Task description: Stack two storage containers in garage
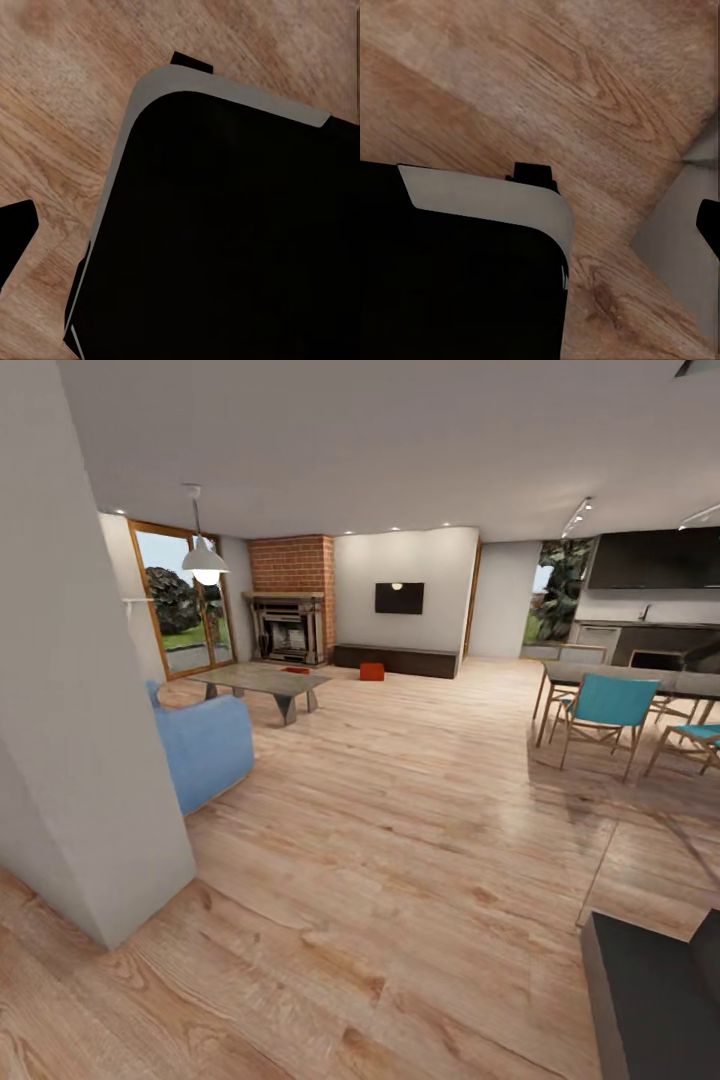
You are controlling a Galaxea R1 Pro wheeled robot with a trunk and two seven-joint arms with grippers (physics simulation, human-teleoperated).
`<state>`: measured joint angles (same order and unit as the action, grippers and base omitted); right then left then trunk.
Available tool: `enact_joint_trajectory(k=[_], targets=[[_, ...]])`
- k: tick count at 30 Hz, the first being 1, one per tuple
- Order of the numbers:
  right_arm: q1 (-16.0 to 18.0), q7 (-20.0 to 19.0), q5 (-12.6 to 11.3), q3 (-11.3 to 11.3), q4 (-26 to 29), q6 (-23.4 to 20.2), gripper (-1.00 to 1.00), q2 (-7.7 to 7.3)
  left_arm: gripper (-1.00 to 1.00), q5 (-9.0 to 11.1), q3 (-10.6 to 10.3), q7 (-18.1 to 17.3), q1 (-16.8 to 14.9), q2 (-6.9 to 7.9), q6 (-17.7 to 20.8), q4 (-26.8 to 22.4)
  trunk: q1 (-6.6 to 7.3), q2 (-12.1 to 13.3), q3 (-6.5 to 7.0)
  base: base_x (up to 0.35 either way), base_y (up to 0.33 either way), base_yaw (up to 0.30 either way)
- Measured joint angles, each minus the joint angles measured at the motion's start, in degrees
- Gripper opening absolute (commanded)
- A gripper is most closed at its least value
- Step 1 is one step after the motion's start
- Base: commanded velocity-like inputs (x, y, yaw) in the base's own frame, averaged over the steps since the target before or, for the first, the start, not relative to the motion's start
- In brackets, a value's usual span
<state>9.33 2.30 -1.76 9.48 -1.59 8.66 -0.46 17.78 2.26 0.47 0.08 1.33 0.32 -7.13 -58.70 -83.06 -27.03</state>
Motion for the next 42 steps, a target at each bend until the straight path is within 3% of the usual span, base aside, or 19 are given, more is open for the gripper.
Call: enact_joint_trajectory(k=[42], targets=[[0.0,0.0,0.0,0.0,0.0,0.09,1.0,-0.26,1.0,0.0,0.0,-0.03,0.0,0.0,0.08,0.0,0.0,0.0,0.0,0.326,0.0,0.0]])
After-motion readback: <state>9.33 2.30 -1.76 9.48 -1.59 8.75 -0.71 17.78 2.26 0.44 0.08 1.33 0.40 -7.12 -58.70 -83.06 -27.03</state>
